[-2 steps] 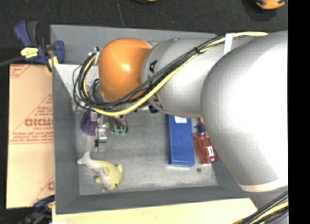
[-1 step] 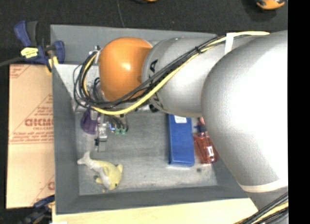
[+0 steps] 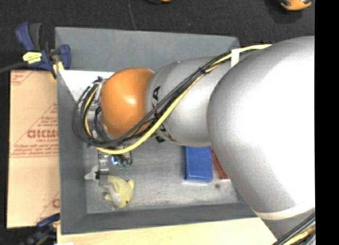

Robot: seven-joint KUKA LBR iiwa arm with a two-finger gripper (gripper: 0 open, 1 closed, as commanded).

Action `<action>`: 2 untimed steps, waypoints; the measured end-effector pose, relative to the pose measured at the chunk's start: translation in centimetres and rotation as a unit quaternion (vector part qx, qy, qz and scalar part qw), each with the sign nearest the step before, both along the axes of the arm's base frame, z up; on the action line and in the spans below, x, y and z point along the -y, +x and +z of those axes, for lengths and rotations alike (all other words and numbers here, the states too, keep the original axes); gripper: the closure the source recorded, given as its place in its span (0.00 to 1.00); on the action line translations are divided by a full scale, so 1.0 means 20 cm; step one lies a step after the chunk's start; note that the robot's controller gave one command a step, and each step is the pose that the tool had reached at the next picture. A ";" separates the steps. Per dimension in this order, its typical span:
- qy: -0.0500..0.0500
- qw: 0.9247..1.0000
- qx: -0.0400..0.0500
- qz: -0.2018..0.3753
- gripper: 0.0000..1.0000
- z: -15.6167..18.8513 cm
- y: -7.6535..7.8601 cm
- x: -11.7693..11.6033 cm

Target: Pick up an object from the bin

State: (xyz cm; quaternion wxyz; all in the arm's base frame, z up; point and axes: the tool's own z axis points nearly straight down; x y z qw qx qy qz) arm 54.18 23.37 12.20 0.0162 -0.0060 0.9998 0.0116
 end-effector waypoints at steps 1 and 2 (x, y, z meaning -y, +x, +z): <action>-0.008 1.000 -0.007 0.002 0.00 0.03 -0.12 0.07; -0.007 1.000 -0.009 -0.026 0.00 0.03 -0.26 0.07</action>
Offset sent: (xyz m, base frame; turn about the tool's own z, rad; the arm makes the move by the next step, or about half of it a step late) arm -0.0112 -0.0175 0.0134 0.3002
